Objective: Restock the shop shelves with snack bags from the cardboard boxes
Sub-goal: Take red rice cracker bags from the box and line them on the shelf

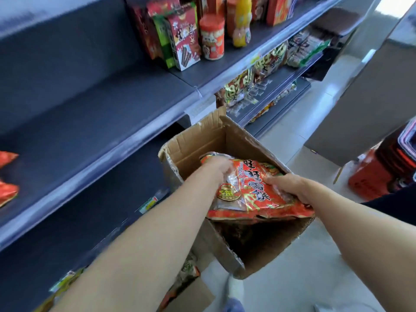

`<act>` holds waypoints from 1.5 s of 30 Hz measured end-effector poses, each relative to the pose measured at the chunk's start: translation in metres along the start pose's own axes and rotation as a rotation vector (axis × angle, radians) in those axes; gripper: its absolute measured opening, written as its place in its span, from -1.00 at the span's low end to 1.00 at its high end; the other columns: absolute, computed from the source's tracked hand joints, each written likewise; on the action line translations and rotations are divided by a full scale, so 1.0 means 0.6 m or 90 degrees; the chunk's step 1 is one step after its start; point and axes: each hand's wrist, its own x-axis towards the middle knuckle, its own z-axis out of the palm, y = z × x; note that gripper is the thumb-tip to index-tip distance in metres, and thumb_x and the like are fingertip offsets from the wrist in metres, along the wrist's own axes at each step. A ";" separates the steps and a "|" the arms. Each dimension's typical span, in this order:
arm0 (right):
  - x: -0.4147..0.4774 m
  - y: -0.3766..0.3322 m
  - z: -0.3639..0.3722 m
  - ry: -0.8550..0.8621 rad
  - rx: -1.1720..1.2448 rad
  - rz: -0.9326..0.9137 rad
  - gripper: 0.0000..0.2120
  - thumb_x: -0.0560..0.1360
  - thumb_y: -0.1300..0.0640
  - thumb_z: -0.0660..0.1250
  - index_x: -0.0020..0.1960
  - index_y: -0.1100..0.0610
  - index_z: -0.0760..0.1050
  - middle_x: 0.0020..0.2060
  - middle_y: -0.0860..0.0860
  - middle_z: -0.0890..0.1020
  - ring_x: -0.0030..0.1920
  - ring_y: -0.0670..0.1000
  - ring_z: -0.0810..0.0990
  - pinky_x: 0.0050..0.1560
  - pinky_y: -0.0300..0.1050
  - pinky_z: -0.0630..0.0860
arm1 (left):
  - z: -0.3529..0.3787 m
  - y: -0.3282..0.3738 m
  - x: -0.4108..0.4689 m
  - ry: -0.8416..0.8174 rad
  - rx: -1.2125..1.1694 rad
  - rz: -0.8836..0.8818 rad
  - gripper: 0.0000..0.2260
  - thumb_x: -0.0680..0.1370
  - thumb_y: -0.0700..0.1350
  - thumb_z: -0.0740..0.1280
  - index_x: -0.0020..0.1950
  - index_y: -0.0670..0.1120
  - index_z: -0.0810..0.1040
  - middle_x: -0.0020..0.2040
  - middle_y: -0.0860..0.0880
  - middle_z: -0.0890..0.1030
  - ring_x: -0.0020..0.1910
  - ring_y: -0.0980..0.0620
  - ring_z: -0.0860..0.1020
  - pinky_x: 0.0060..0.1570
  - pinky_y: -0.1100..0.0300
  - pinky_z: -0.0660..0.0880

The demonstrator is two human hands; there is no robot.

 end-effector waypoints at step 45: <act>-0.063 -0.657 0.532 0.050 -0.193 -0.666 -0.22 0.44 0.09 0.36 0.52 -0.04 0.02 0.35 0.08 0.32 0.37 0.18 0.30 0.43 0.10 0.21 | -0.720 -0.096 0.041 0.716 -0.274 0.294 -0.55 0.56 -0.17 0.33 0.45 0.00 0.37 0.11 0.06 0.58 0.01 0.06 0.56 -0.10 0.20 0.46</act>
